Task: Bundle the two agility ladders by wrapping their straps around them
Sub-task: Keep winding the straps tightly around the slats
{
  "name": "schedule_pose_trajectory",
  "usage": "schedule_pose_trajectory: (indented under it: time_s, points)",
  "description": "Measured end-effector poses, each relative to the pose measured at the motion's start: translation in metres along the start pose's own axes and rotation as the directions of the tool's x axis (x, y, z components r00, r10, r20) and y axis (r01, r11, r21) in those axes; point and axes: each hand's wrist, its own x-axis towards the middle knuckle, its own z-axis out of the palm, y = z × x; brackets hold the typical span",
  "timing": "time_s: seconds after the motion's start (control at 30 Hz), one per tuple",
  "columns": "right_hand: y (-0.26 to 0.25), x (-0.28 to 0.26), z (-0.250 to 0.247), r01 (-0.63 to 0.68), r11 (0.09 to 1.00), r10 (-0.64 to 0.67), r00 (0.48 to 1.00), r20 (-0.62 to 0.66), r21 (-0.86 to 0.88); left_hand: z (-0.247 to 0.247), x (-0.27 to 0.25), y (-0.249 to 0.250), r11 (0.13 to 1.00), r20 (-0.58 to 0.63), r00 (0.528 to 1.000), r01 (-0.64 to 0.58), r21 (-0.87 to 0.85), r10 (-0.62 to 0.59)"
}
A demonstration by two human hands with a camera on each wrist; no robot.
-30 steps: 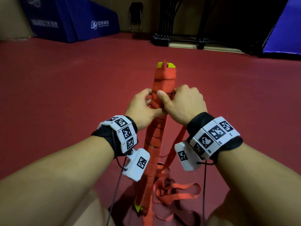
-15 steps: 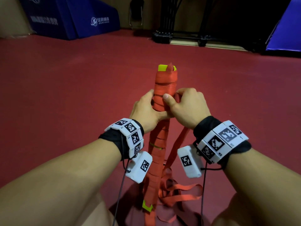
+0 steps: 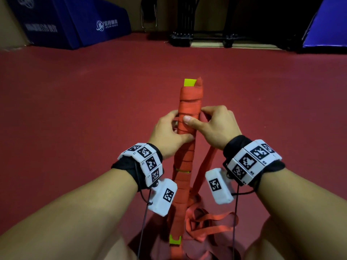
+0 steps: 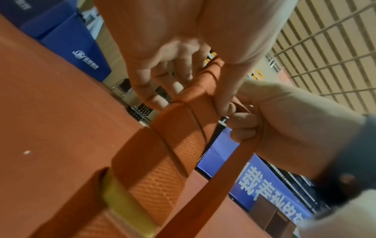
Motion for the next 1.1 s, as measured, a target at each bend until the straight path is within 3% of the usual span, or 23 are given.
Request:
schedule_pose_trajectory:
  time_s: [0.2, 0.4, 0.53, 0.67, 0.77, 0.93, 1.1]
  points:
    - [0.007, 0.005, 0.005, -0.058, 0.997, 0.058, 0.998, -0.006, -0.056, -0.001, 0.005, -0.005, 0.998, -0.004, 1.0, -0.03, -0.049, 0.03]
    - [-0.001, -0.001, 0.018, 0.007, 0.974, 0.003, 0.999, 0.043, -0.228, 0.001, 0.0, -0.003, 0.998, -0.083, 0.995, -0.055, 0.035, 0.058]
    - [-0.004, 0.0, 0.021, 0.082, 0.979, -0.067, 0.994, 0.083, -0.185, 0.0, -0.001, -0.001, 0.995, -0.103, 0.993, -0.058, 0.077, 0.065]
    - [0.0, 0.003, 0.01, 0.147, 0.981, -0.13, 0.983, 0.134, -0.13, -0.001, 0.003, -0.003, 0.994, -0.004, 0.999, -0.046, -0.096, 0.046]
    - [0.002, 0.004, 0.007, 0.175, 0.978, -0.158, 0.976, 0.147, -0.111, -0.004, 0.005, -0.004, 0.994, 0.064, 0.996, -0.048, -0.101, 0.054]
    - [0.001, 0.004, 0.006, 0.136, 0.984, -0.118, 0.982, 0.149, -0.119, -0.008, 0.008, -0.007, 0.986, 0.05, 0.996, -0.06, -0.157, 0.068]
    - [0.004, 0.005, 0.006, 0.079, 0.989, -0.066, 0.993, 0.1, -0.122, -0.007, 0.008, -0.01, 0.994, 0.018, 0.998, -0.051, -0.1, 0.053]
